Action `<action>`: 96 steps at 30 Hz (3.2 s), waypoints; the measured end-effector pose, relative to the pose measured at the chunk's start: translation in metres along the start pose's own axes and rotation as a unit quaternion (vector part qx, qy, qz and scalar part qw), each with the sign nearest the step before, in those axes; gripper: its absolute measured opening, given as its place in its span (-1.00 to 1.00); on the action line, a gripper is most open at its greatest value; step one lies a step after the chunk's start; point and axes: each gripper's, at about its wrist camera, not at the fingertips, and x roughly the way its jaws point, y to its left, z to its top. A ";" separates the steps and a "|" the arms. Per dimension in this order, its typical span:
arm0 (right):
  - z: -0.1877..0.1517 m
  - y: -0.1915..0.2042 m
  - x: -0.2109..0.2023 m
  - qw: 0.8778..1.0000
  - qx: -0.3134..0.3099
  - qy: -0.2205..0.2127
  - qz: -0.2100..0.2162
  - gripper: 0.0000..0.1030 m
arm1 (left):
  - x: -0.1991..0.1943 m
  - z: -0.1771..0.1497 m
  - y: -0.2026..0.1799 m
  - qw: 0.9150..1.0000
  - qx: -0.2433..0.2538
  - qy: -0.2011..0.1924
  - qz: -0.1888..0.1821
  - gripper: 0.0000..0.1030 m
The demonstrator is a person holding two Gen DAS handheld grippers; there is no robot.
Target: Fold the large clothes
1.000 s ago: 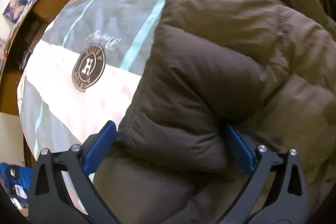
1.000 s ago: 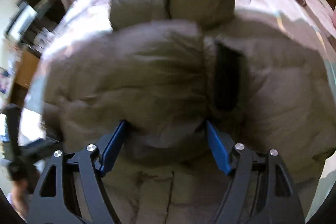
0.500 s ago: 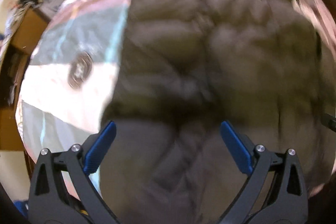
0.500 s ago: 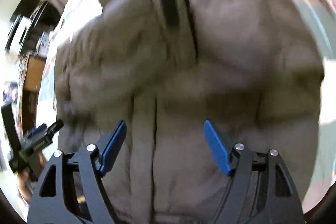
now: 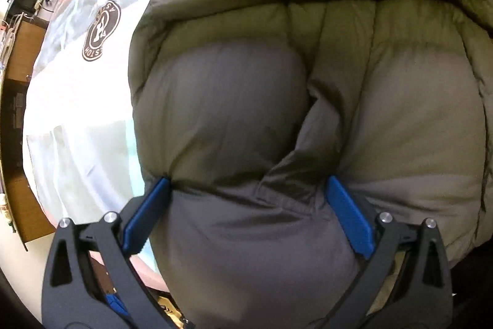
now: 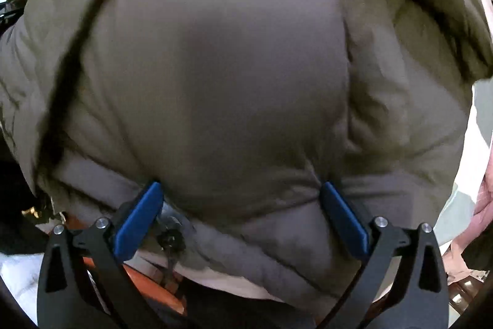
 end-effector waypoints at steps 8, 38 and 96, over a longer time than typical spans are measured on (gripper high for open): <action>0.020 -0.044 -0.062 0.994 0.058 -0.096 -0.006 0.97 | -0.064 0.009 -0.012 0.994 -0.014 -0.095 0.053 0.96; 0.163 -0.081 -0.157 0.878 0.313 -0.332 0.144 0.55 | -0.042 0.148 -0.012 0.969 -0.206 -0.136 -0.007 0.96; 0.365 -0.145 -0.245 0.874 0.237 -0.420 -0.059 -0.95 | -0.076 0.093 0.015 0.978 -0.168 -0.078 -0.095 0.96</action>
